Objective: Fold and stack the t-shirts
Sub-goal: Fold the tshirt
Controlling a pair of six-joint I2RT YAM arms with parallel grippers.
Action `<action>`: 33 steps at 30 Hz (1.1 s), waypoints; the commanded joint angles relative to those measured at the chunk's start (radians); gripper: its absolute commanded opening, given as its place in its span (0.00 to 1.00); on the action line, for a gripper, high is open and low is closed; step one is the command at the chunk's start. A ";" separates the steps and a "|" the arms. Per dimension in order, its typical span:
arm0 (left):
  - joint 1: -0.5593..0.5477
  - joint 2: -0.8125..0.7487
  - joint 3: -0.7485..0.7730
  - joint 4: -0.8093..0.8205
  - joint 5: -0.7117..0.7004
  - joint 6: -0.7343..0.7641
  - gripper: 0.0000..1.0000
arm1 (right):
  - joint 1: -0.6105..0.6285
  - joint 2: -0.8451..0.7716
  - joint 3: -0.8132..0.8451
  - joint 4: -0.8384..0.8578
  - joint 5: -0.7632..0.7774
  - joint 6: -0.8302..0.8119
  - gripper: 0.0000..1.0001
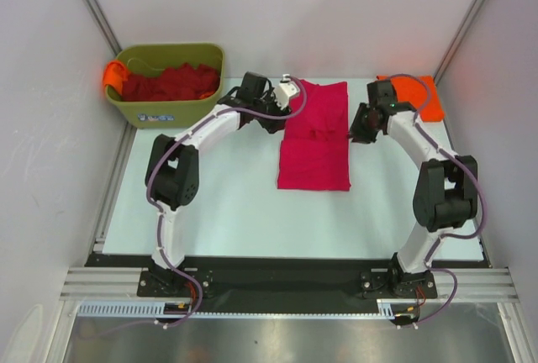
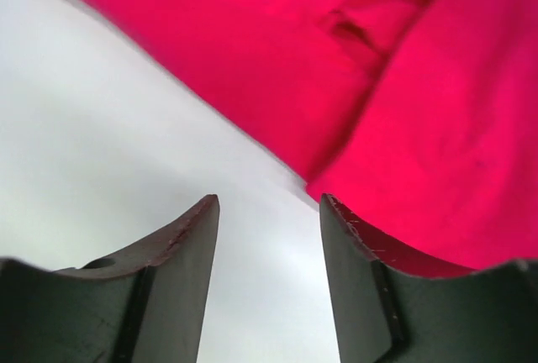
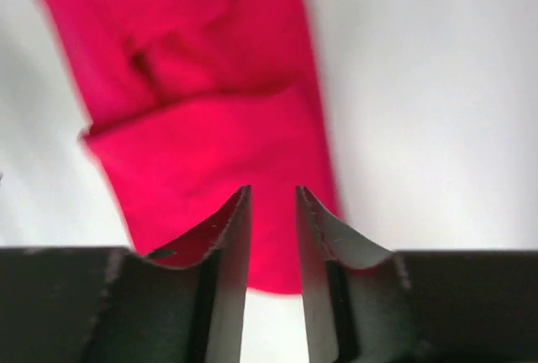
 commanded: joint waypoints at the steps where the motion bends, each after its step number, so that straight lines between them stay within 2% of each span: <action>1: -0.006 -0.075 0.021 -0.127 0.184 0.009 0.56 | 0.070 -0.065 -0.130 0.105 -0.105 0.009 0.30; 4: -0.037 -0.076 -0.009 -0.269 0.257 0.096 0.52 | 0.078 -0.046 -0.149 0.072 -0.121 0.047 0.26; 5: -0.058 -0.079 -0.017 -0.308 0.280 0.175 0.50 | 0.079 -0.054 -0.163 0.061 -0.092 0.050 0.26; 8: -0.093 -0.091 -0.045 -0.459 0.350 0.341 0.50 | 0.099 -0.127 -0.264 0.059 -0.059 0.043 0.31; 11: -0.127 -0.099 -0.078 -0.526 0.349 0.432 0.51 | 0.104 -0.163 -0.362 0.064 -0.087 0.046 0.34; 17: -0.173 -0.108 -0.212 -0.411 0.217 0.423 0.51 | 0.087 -0.172 -0.505 0.133 -0.111 0.066 0.31; 23: -0.204 -0.142 -0.292 -0.371 0.127 0.440 0.52 | 0.073 -0.186 -0.528 0.131 -0.091 0.034 0.31; 29: -0.247 -0.187 -0.362 -0.299 0.045 0.469 0.56 | 0.102 -0.279 -0.560 0.093 -0.075 0.027 0.41; 33: -0.262 -0.179 -0.403 -0.206 0.007 0.455 0.54 | 0.099 -0.299 -0.604 0.114 -0.064 0.034 0.45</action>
